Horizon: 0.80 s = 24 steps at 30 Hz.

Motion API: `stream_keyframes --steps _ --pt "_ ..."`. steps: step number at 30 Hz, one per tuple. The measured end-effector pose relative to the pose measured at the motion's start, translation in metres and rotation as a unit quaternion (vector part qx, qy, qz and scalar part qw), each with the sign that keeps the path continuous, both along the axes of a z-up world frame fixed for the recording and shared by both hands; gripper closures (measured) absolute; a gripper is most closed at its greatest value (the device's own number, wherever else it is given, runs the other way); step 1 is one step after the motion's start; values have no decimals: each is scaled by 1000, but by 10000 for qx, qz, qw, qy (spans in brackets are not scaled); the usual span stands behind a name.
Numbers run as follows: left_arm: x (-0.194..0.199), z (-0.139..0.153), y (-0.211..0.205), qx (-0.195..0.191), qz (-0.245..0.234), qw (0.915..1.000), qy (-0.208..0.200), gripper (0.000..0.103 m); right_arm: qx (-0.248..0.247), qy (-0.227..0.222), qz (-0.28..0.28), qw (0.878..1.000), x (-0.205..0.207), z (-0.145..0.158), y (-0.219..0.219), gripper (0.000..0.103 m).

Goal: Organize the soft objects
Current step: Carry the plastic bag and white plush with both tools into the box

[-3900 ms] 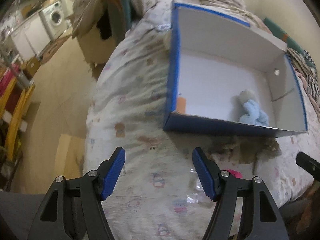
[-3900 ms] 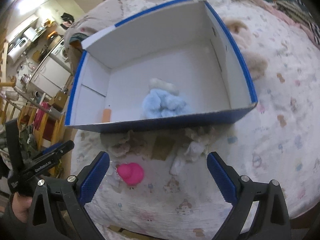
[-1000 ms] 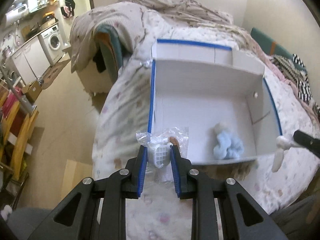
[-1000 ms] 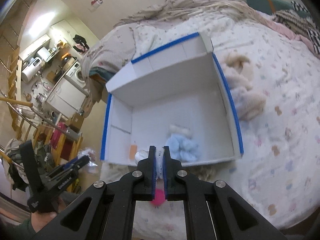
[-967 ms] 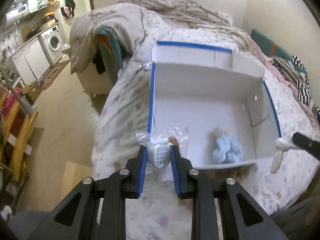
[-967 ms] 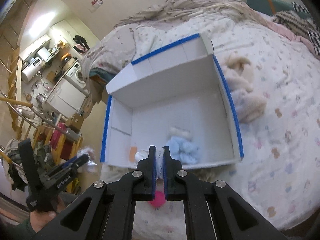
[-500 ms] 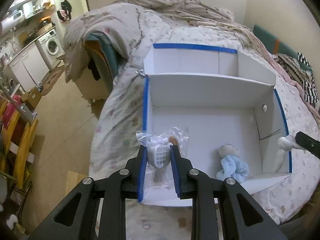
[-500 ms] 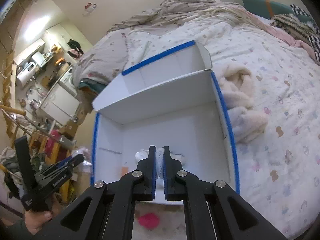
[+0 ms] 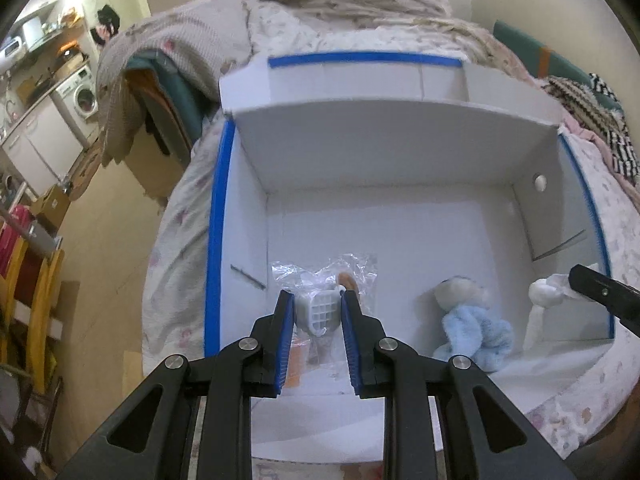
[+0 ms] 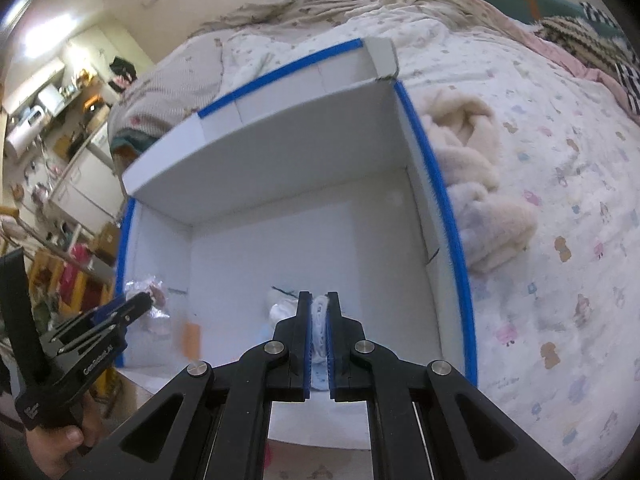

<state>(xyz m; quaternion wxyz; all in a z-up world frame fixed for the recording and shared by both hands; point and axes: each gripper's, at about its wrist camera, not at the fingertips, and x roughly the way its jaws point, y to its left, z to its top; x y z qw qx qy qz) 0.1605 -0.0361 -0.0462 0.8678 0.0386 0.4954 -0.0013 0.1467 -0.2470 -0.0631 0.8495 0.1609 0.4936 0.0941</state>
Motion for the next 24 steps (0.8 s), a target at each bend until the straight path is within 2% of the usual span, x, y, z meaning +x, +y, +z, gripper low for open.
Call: stream_keyframes --steps 3,12,24 --pt "5 -10 2 -132 66 9998 160 82 -121 30 57 9999 2 -4 4 95" --pt "6 -30 -1 -1 14 9996 276 82 -337 81 180 9992 7 -11 11 95" --pt "11 -36 -7 -117 -123 9988 462 82 -595 244 221 9977 10 -19 19 95"
